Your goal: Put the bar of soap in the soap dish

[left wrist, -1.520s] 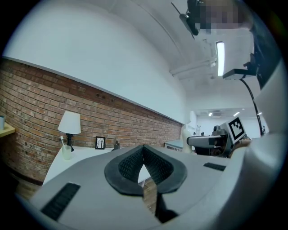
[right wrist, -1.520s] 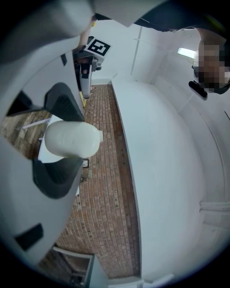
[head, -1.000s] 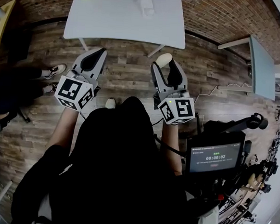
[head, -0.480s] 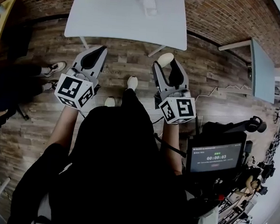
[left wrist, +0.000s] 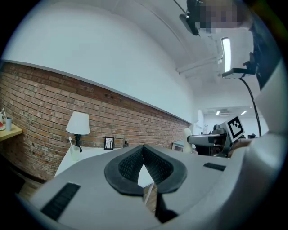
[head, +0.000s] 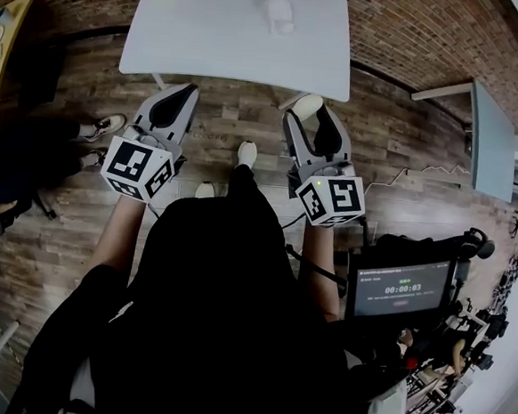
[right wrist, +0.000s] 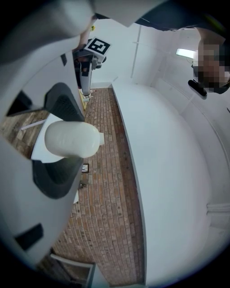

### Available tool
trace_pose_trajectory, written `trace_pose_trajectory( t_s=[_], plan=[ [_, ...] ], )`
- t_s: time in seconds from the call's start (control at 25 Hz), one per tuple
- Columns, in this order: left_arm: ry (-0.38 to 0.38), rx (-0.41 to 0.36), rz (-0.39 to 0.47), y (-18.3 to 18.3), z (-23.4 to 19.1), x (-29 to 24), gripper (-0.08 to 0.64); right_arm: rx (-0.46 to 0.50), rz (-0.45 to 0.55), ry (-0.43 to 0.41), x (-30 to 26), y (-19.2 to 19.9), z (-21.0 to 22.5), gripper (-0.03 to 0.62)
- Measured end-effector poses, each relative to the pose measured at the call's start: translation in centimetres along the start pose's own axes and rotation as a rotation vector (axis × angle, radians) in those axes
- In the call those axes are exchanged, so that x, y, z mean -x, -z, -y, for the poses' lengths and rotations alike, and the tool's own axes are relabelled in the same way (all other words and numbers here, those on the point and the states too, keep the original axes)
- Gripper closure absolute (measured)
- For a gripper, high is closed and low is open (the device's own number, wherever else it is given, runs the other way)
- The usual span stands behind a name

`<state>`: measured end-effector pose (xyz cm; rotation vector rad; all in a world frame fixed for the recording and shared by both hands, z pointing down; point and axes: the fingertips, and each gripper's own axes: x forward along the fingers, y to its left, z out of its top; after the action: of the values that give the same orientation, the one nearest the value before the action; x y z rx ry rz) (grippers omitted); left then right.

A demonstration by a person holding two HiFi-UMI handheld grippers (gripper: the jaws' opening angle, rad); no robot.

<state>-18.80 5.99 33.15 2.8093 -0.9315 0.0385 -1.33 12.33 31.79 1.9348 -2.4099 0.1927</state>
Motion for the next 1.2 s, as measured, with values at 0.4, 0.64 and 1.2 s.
trace_pose_trajectory(
  t_s=[0.4, 0.64, 1.2],
  plan=[
    [-0.044, 0.010, -0.016, 0.3, -1.3, -2.8, 0.554, -0.010, -0.019, -0.043, -3.0, 0.2, 2.5, 0.336],
    [-0.066, 0.009, -0.024, -0.3, -2.1, -3.1, 0.554, -0.019, -0.021, -0.065, -4.4, -0.2, 2.5, 0.336],
    [-0.114, 0.001, -0.031, -1.7, -3.3, -14.6, 0.554, -0.031, -0.026, -0.127, -11.3, -1.2, 12.5, 0.336]
  ],
)
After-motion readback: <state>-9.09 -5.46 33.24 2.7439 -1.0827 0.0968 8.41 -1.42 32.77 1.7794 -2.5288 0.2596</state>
